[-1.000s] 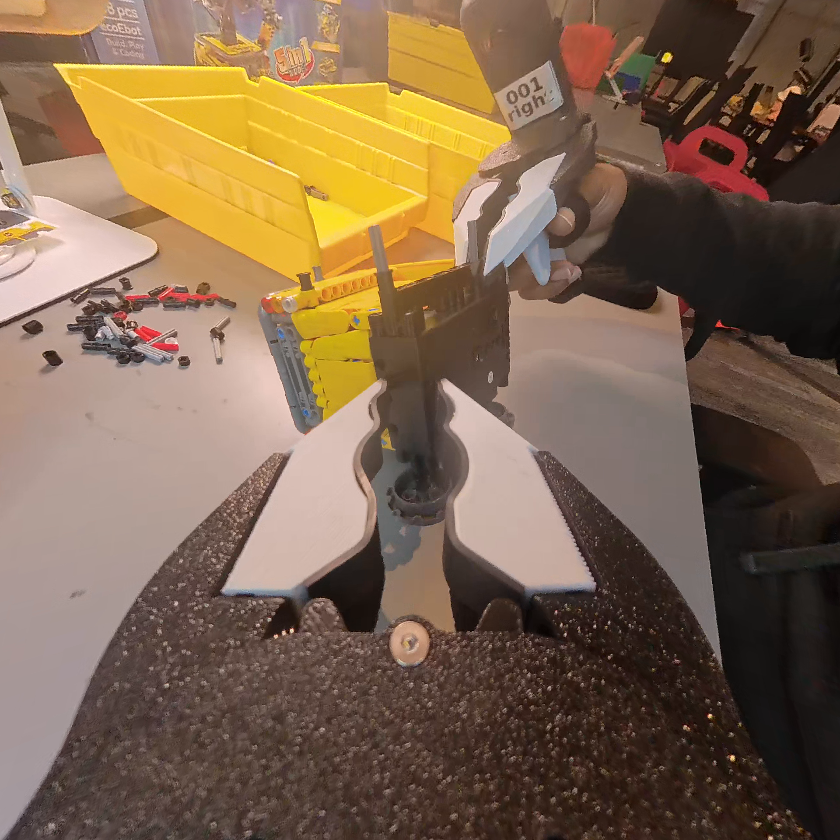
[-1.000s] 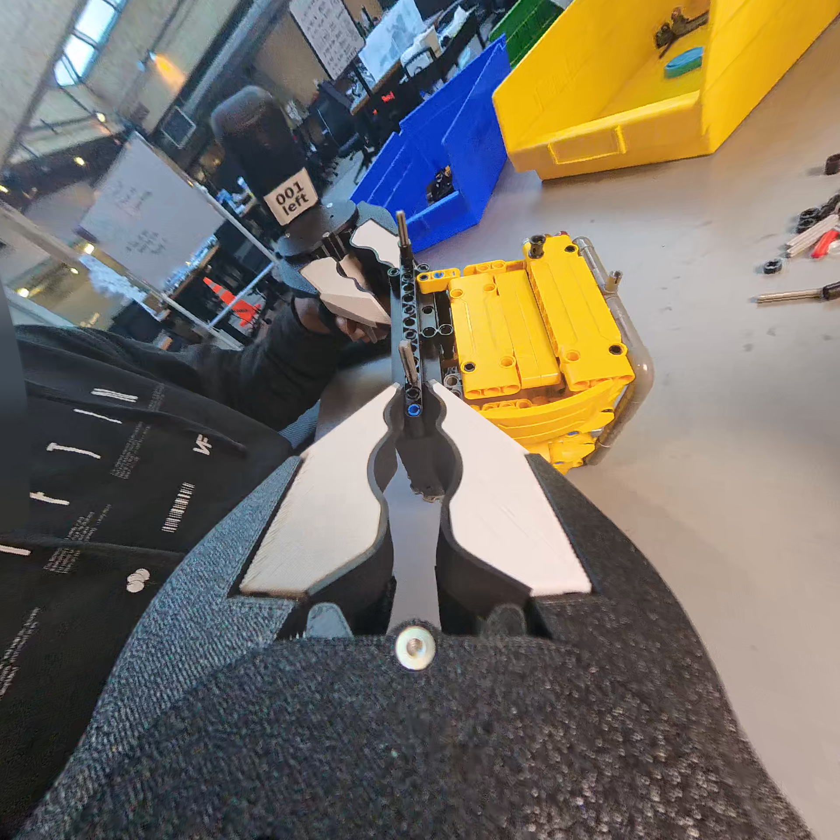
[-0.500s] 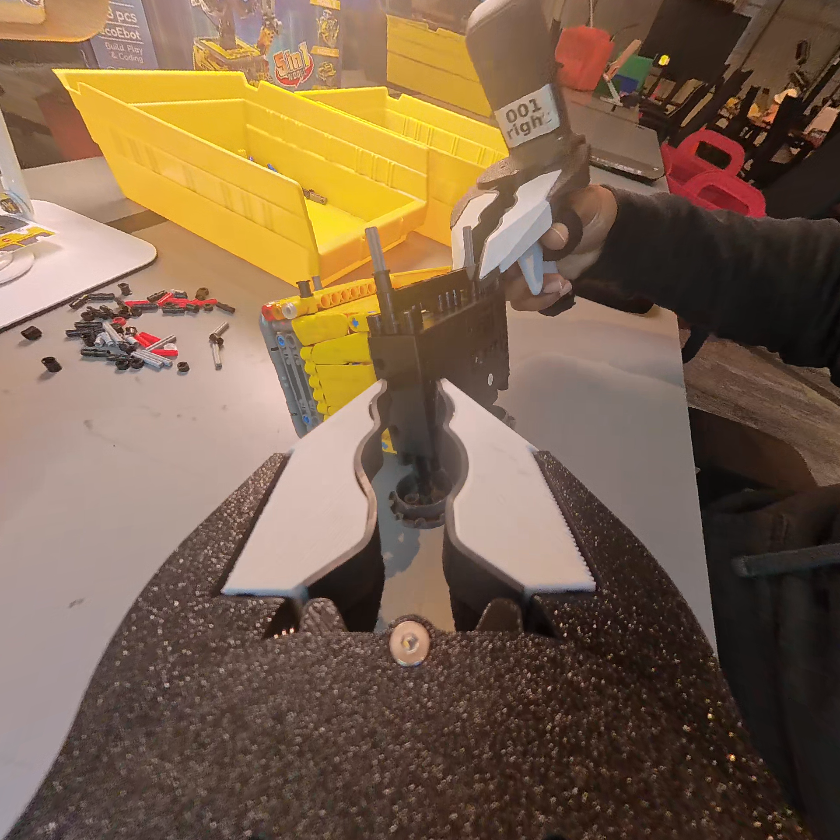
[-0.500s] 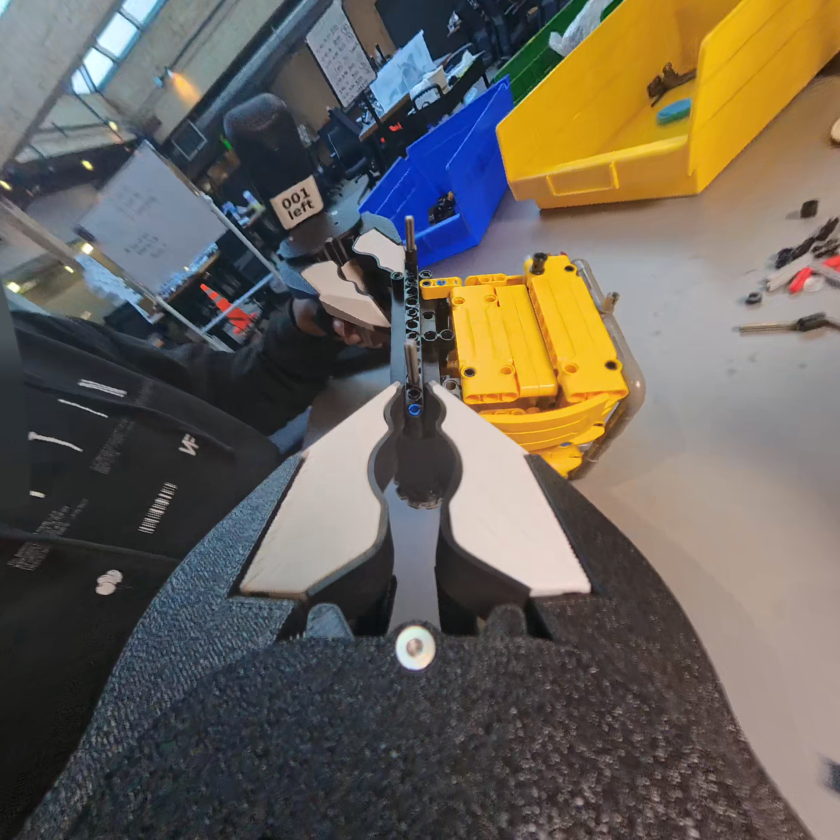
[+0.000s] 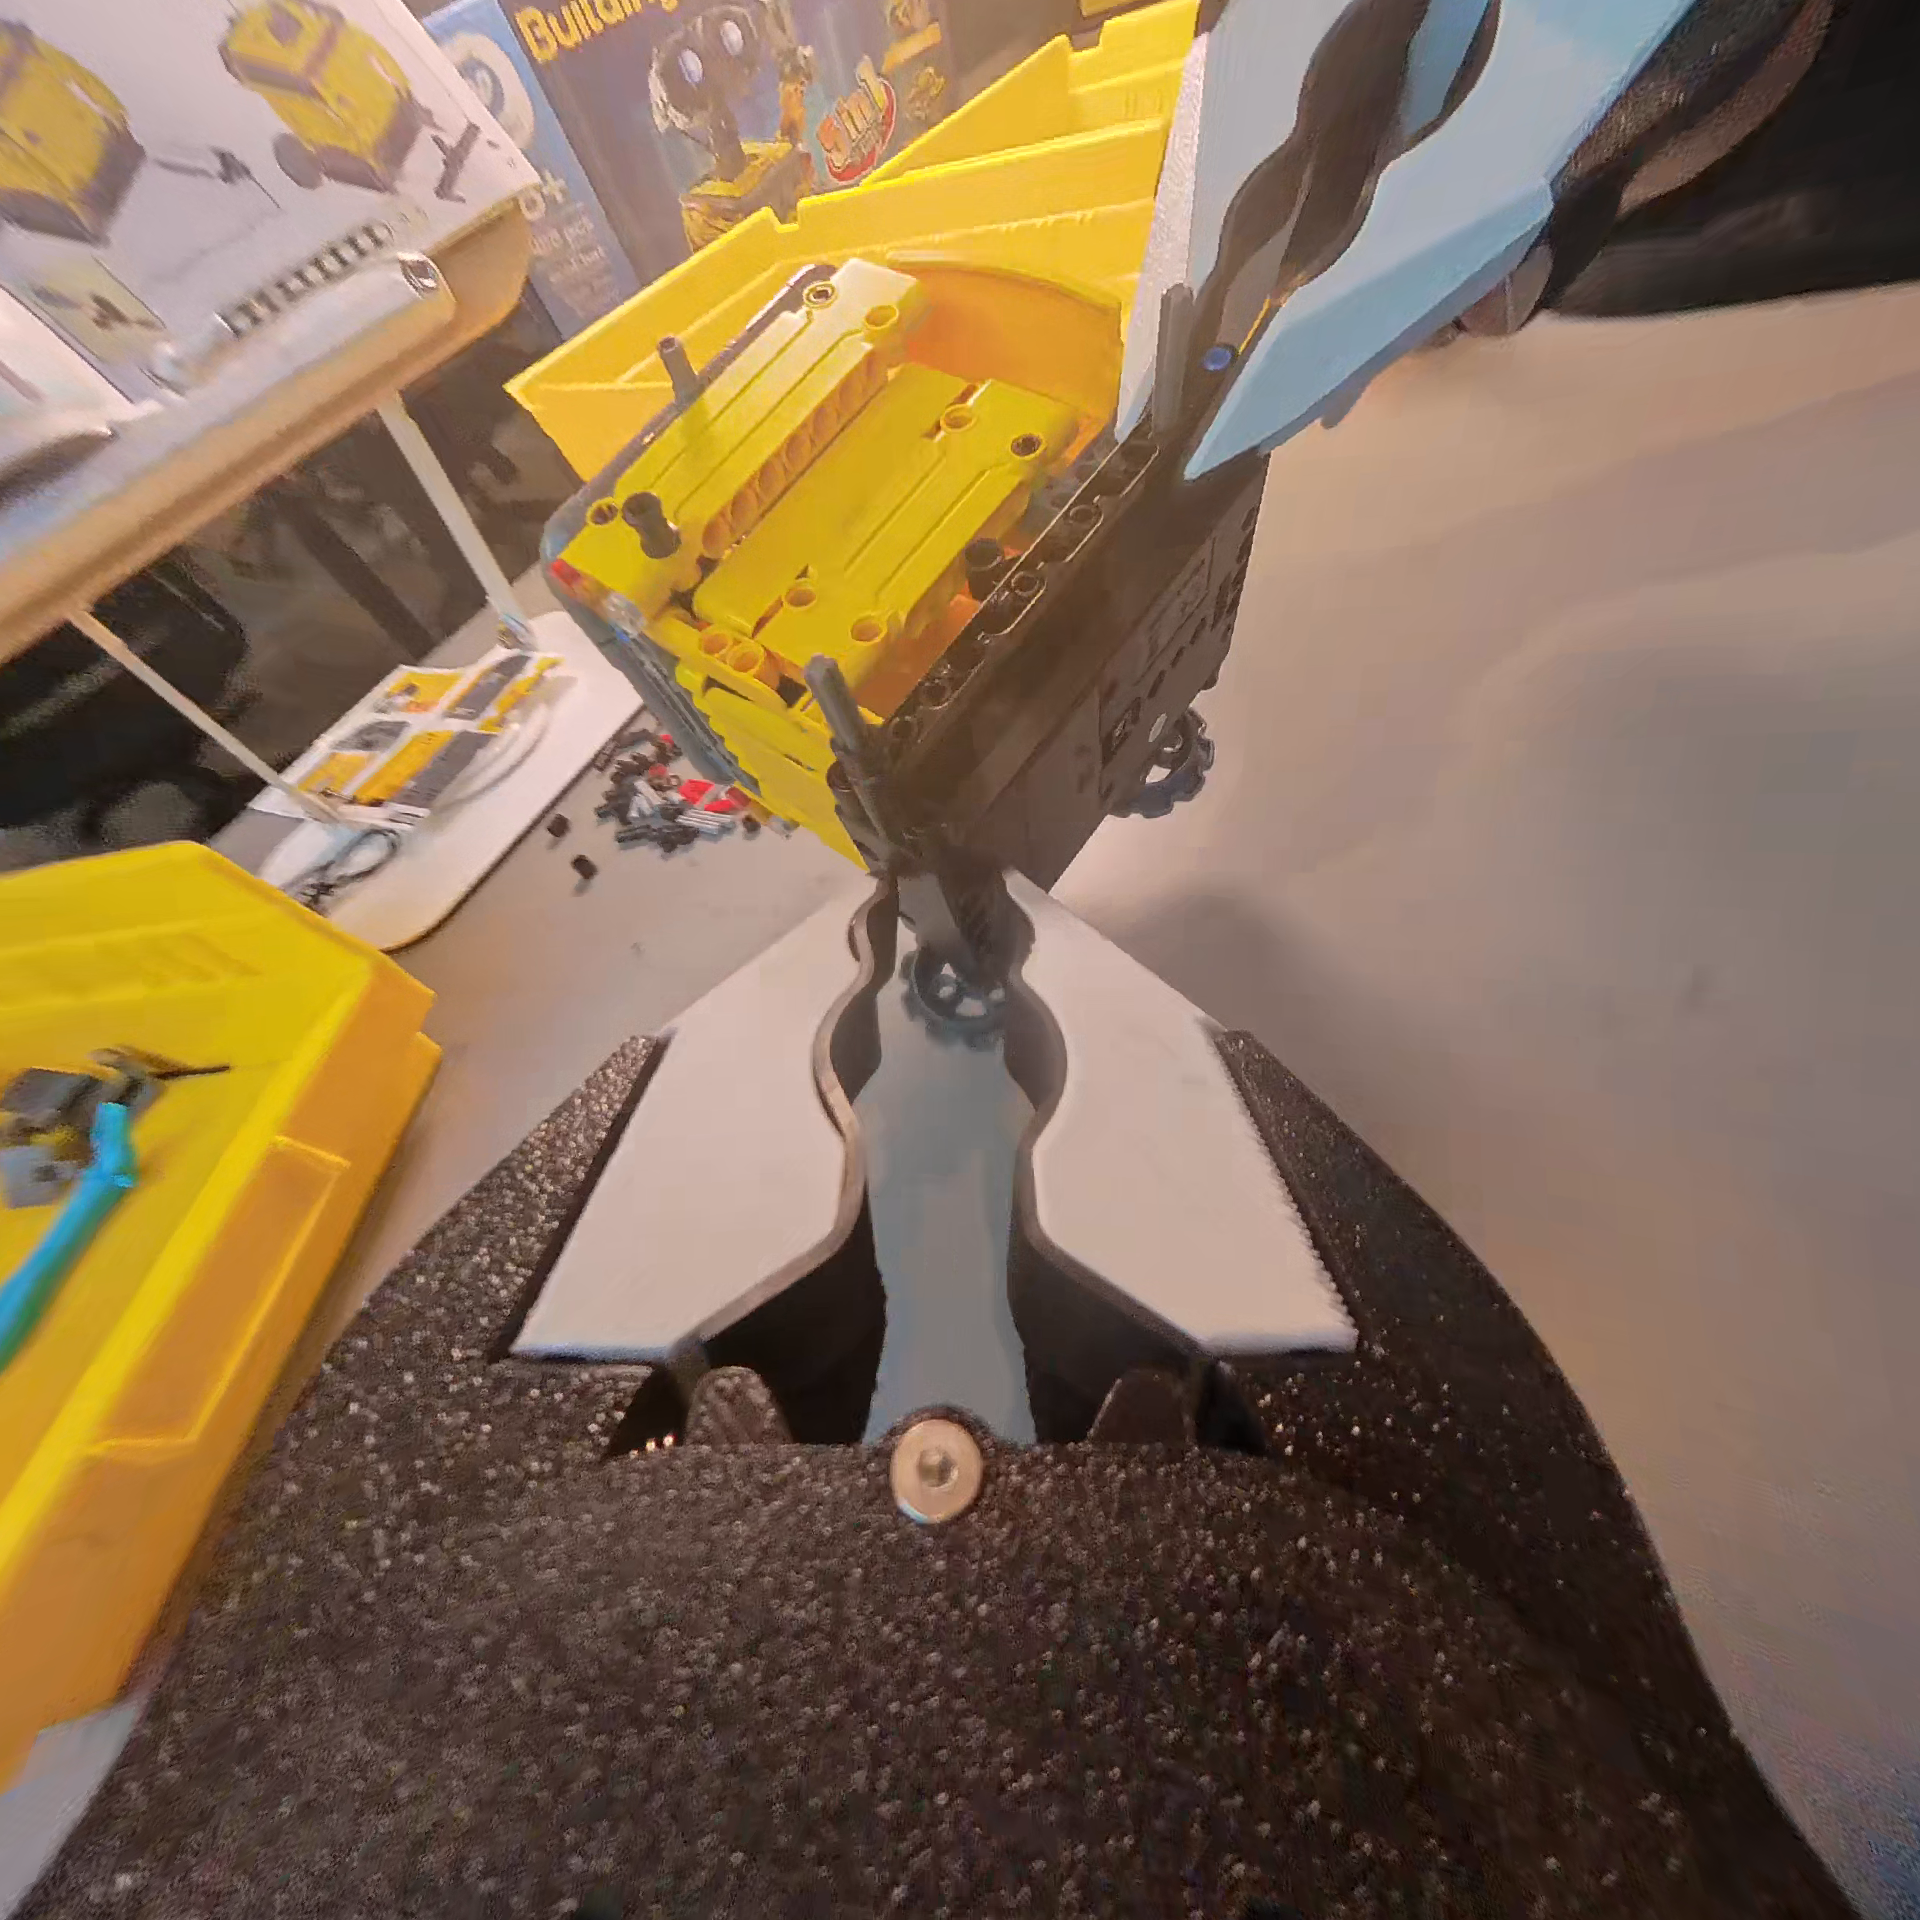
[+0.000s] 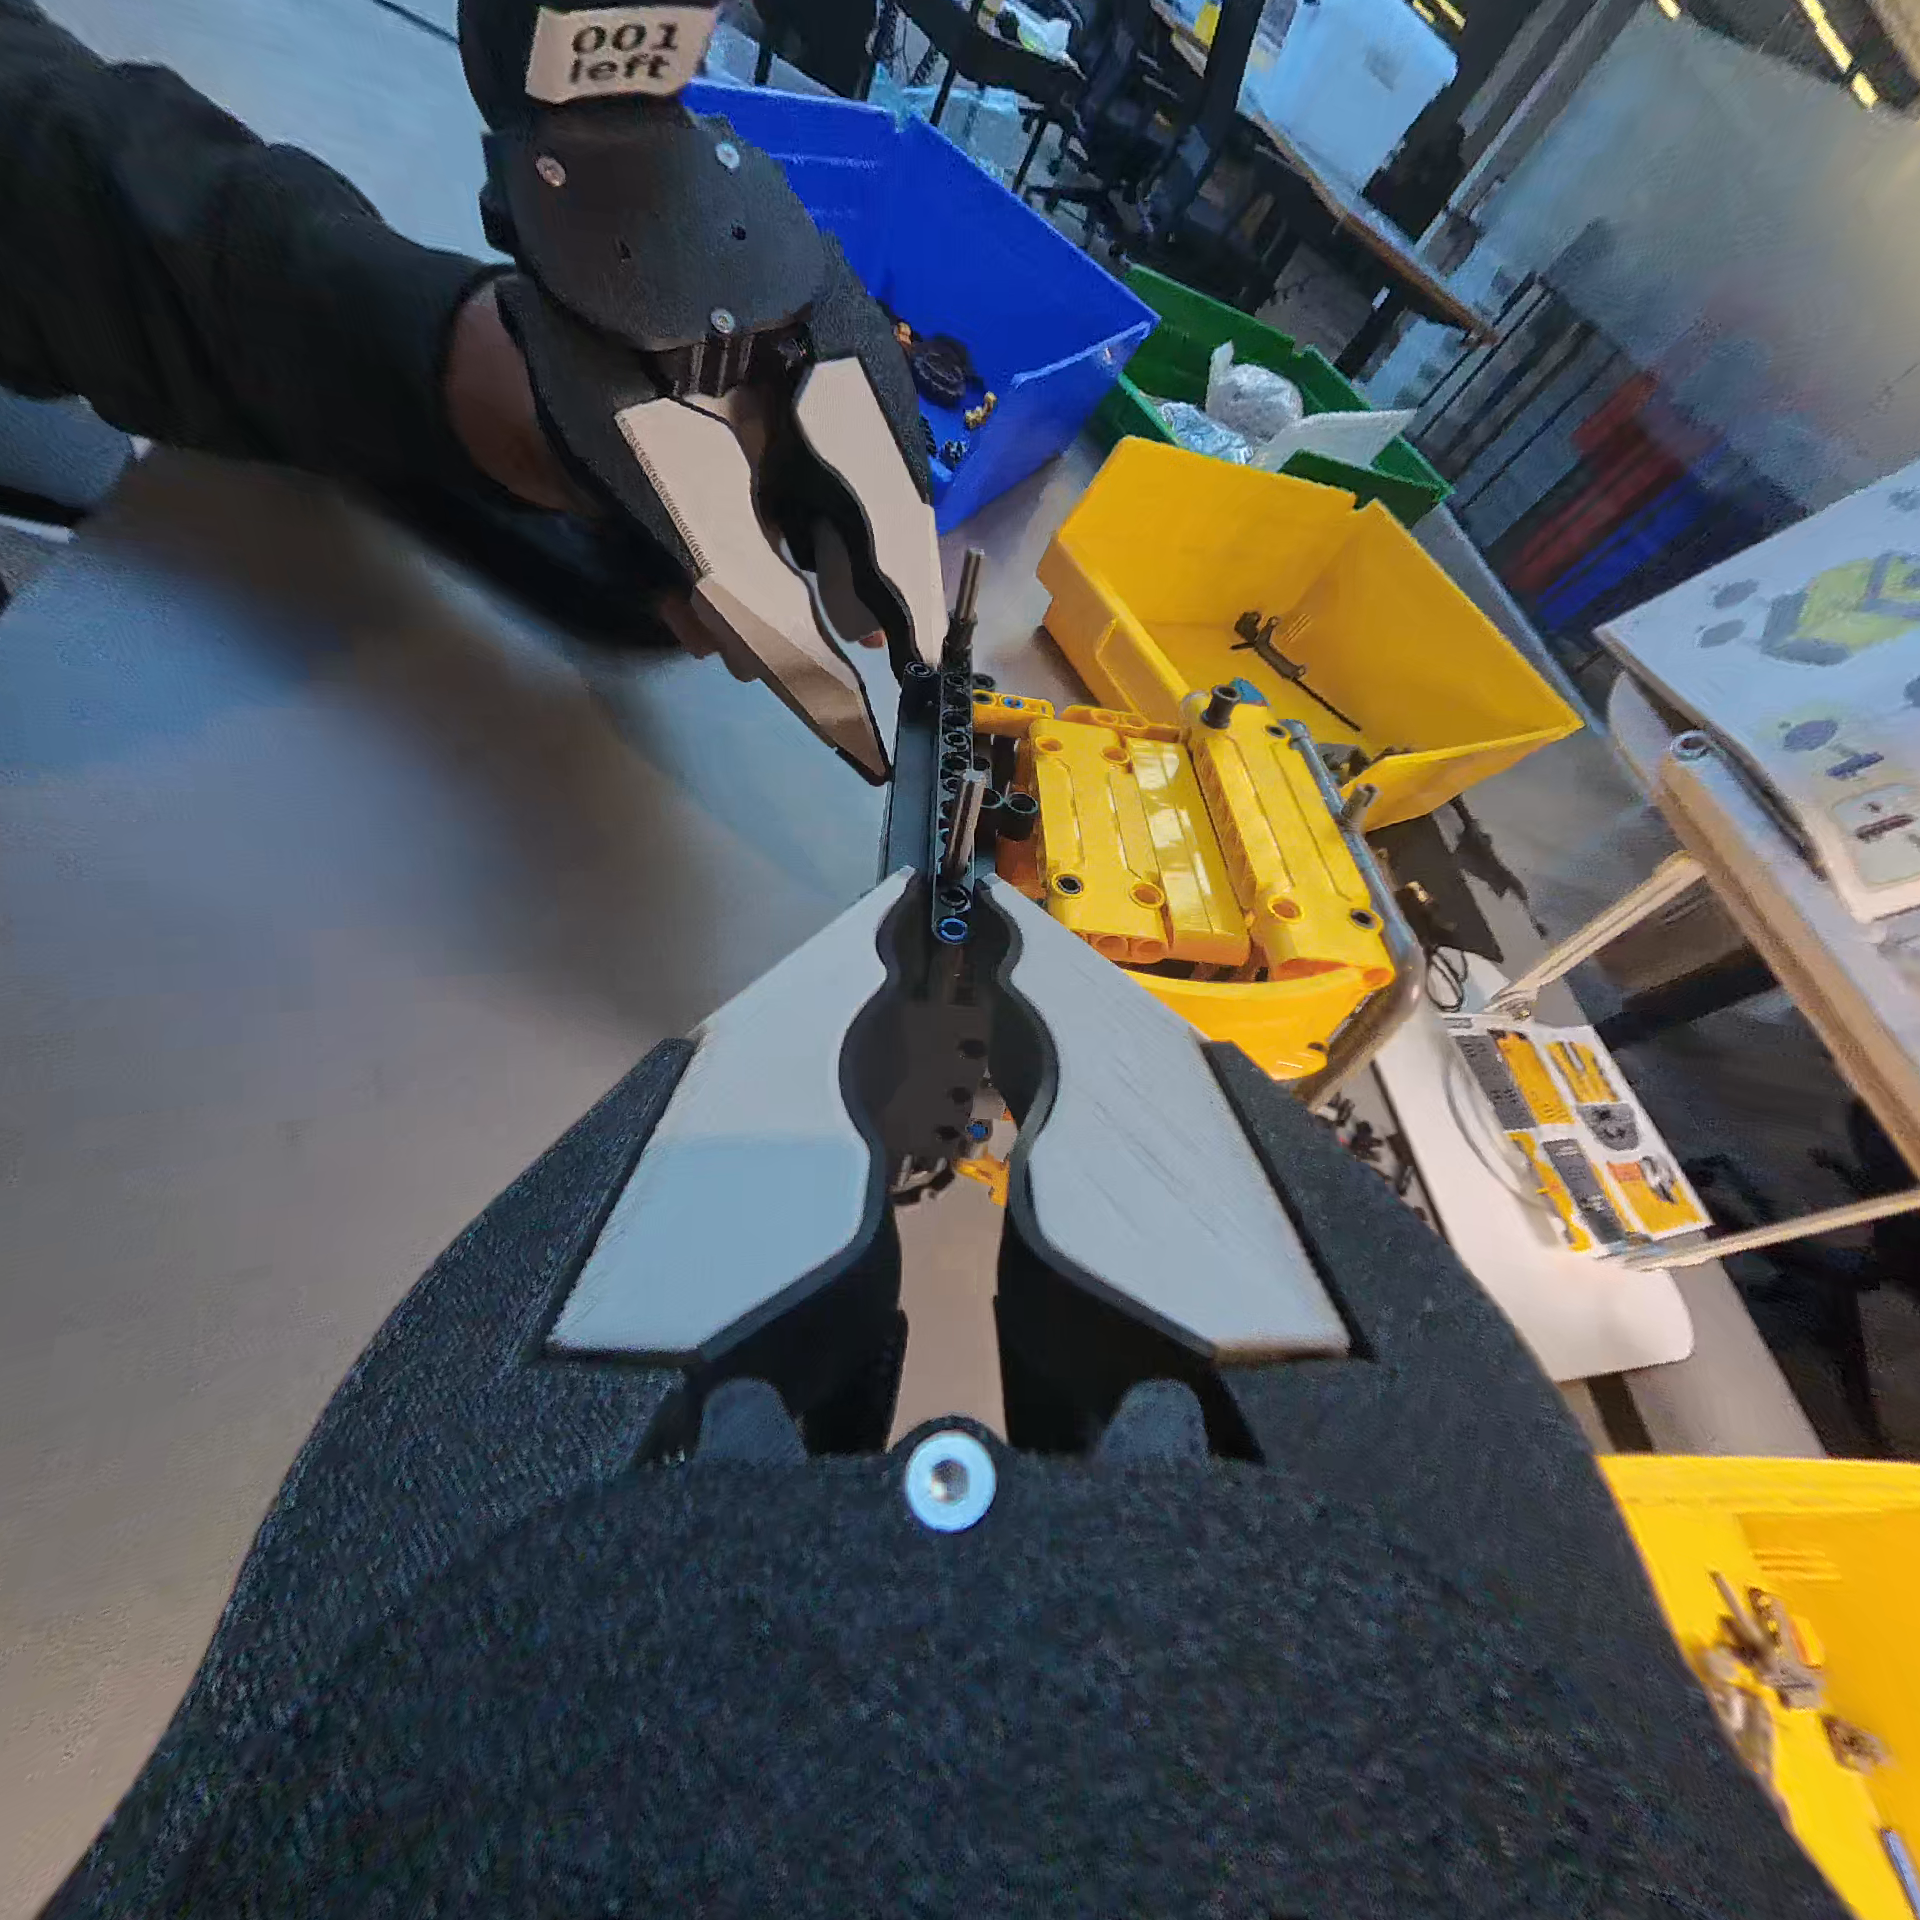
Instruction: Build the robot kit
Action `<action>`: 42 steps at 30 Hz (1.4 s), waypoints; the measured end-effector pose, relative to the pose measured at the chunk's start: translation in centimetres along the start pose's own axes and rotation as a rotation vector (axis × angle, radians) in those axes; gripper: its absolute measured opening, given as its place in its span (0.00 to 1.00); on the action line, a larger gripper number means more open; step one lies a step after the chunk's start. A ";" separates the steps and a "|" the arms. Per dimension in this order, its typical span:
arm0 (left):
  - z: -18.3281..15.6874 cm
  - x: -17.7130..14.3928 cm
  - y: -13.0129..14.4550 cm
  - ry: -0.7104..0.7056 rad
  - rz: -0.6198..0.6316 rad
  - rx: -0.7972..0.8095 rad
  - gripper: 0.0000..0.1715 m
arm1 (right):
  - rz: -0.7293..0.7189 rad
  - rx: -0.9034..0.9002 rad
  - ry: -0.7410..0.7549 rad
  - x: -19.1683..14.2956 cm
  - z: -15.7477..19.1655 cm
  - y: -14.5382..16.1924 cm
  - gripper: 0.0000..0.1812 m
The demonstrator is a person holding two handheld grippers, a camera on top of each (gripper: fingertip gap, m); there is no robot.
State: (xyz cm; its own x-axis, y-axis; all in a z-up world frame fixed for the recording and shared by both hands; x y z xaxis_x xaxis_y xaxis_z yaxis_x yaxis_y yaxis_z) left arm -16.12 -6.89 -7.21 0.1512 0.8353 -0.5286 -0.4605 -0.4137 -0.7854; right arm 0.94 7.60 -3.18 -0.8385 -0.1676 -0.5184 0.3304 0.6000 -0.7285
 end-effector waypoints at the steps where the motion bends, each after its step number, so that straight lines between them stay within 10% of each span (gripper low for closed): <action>1: -0.2 0.0 0.3 -0.040 0.007 0.054 0.08 | -0.002 -0.041 0.024 0.3 0.3 0.2 0.04; 12: -2.6 -1.7 0.8 0.025 -0.030 0.182 0.00 | -0.075 0.061 0.036 0.1 1.3 3.1 0.07; 18: -1.5 -3.0 0.9 0.160 -0.121 -0.054 0.16 | -0.190 0.338 0.038 -4.4 -0.5 4.6 0.24; 22: 0.1 -4.2 1.4 0.228 -0.183 -0.212 0.24 | 0.010 0.452 0.185 -7.9 -1.5 8.2 0.24; 24: 0.8 -4.5 1.8 0.253 -0.185 -0.273 0.26 | 0.148 0.492 0.254 -9.3 -1.6 10.3 0.00; 26: 1.4 -4.7 2.2 0.240 -0.181 -0.305 0.31 | 0.287 0.575 0.259 -10.0 -1.7 12.3 0.00; 30: 2.3 -4.8 2.8 0.221 -0.196 -0.331 0.01 | 0.377 0.717 0.184 -9.3 -1.7 15.1 0.01; 42: 3.5 -4.2 3.8 0.222 -0.194 -0.377 0.00 | 0.419 0.658 0.109 -6.4 -2.3 15.4 0.00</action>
State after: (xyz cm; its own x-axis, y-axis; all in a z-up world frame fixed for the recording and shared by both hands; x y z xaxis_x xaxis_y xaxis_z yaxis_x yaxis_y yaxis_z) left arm -21.57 -10.70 -6.81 0.4048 0.8296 -0.3846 -0.0624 -0.3945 -0.9168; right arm 10.44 19.69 -10.05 -0.6142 0.0678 -0.7863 0.7882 0.0044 -0.6153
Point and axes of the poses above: each gripper's, where its closed fingertips meet, x out along the fingers, y out of its underside, z = x × y across the jaws, the point moved 10 cm from there along -x, back along the fingers, and after that the axes turned 13 degrees about z, right-handed, at the moved point
